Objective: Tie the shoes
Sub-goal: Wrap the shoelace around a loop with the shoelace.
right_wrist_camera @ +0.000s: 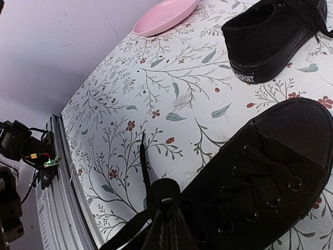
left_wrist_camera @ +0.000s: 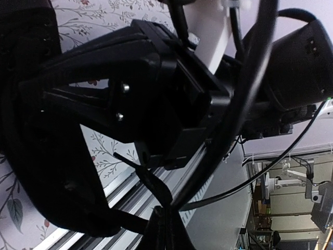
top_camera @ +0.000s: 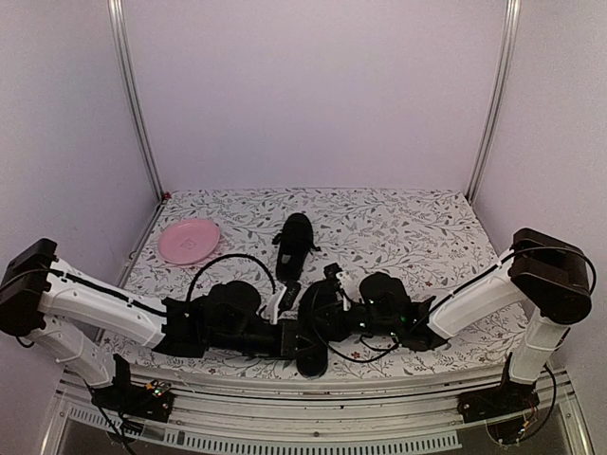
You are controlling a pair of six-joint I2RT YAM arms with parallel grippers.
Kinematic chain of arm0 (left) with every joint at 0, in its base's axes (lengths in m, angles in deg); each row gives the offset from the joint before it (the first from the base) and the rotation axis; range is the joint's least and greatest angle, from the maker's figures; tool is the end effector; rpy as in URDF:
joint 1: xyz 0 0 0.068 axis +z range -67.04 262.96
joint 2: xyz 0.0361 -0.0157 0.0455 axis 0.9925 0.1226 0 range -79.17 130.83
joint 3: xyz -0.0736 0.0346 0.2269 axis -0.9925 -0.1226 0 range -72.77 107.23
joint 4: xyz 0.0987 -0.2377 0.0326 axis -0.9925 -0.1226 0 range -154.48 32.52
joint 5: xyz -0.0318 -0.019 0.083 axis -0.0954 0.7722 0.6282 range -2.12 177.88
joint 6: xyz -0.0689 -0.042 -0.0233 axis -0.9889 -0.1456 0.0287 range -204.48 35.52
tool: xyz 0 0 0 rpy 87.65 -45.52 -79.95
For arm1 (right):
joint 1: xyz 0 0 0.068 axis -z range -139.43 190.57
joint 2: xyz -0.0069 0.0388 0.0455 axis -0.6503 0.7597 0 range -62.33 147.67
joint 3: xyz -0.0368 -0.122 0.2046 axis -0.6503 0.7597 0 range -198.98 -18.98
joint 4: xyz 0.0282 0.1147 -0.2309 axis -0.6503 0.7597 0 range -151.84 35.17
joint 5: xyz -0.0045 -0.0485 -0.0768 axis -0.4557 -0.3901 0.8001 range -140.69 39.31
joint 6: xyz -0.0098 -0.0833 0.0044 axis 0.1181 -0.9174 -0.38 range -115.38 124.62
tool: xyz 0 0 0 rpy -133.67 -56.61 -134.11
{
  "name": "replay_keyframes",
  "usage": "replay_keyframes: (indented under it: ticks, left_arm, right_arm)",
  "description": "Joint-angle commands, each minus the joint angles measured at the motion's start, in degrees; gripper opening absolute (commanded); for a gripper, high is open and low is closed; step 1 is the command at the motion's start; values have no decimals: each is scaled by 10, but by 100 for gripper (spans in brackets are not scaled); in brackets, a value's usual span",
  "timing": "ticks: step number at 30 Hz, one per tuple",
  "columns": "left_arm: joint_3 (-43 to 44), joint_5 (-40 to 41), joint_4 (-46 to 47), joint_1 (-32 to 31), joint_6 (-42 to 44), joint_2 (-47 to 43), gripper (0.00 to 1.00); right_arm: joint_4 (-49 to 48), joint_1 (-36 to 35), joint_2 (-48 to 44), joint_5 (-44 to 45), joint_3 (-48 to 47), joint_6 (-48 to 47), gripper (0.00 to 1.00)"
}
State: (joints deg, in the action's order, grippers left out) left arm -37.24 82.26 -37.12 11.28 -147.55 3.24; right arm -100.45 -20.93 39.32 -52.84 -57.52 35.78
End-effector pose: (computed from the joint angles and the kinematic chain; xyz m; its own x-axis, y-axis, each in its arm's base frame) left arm 0.0973 -0.3165 0.1406 -0.9304 -0.0127 -0.3663 0.3152 0.4820 -0.8175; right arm 0.1713 0.3215 0.0892 -0.6320 -0.0806 -0.7708 -0.6631 0.5709 0.4841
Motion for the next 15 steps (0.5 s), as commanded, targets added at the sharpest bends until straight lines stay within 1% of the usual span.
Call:
replay_keyframes:
  ticks: [1, 4, 9, 12, 15]
  left_arm:
    - [53, -15, -45, -17, 22, 37, 0]
    - [78, -25, -90, -18, 48, 67, 0]
    - [129, -40, -121, -25, 81, 119, 0]
    - [144, -27, -152, -26, 102, 123, 0]
    - [135, 21, -190, -25, 127, 88, 16]
  right_arm:
    - [-11, 0, 7, 10, -15, 14, 2]
    - [-11, 0, 6, 12, -15, 14, 2]
    - [-11, 1, 6, 15, -14, 18, 2]
    - [-11, 4, 3, 14, -14, 20, 2]
    - [-13, 4, -3, 11, -11, 16, 2]
